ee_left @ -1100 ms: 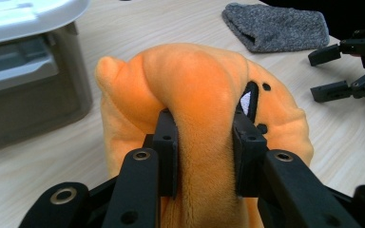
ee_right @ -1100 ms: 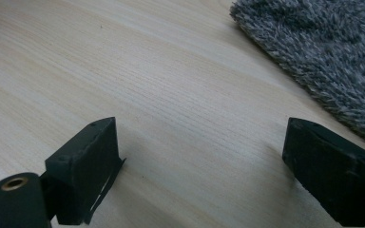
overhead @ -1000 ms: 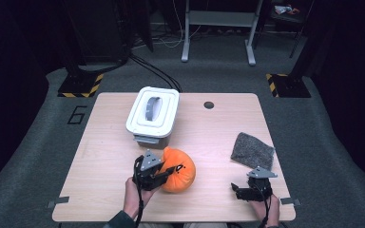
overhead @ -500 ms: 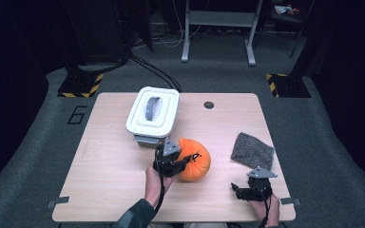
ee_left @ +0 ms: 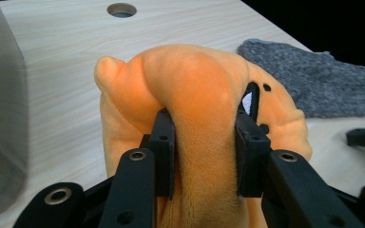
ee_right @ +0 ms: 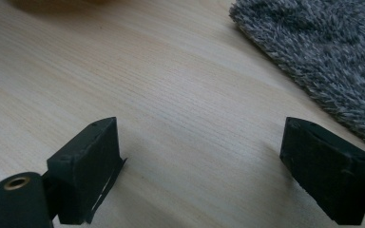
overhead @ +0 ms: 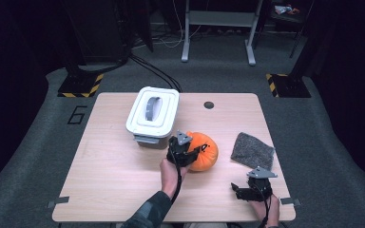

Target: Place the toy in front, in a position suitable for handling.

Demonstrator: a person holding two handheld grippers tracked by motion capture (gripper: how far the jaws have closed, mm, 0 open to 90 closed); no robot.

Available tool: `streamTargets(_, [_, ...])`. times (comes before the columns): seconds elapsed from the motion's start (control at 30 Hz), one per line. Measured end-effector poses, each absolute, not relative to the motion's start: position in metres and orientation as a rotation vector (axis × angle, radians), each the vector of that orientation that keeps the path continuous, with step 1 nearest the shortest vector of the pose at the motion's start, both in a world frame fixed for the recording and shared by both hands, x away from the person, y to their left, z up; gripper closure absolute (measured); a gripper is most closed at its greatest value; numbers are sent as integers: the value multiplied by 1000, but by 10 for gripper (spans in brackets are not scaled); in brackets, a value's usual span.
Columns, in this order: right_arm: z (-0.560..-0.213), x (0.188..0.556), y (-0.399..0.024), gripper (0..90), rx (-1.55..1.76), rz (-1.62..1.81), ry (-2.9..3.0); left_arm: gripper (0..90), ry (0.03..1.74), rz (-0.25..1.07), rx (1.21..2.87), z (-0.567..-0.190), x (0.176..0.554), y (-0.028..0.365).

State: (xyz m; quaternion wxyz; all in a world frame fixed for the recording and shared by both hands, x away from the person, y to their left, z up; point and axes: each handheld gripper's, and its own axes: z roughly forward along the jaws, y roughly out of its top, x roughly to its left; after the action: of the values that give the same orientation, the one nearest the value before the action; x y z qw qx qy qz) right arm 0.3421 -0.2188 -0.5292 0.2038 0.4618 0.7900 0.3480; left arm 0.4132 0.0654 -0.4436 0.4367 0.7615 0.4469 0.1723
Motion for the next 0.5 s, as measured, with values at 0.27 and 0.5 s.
streamTargets(0.27, [-529,342,-219,126,1288,972,2204,582,1166,452,1900,-464,418,52])
streamTargets(0.5, [-529,342,-218,128,1292,972,2205,336,1124,453,1921,-457,414,60])
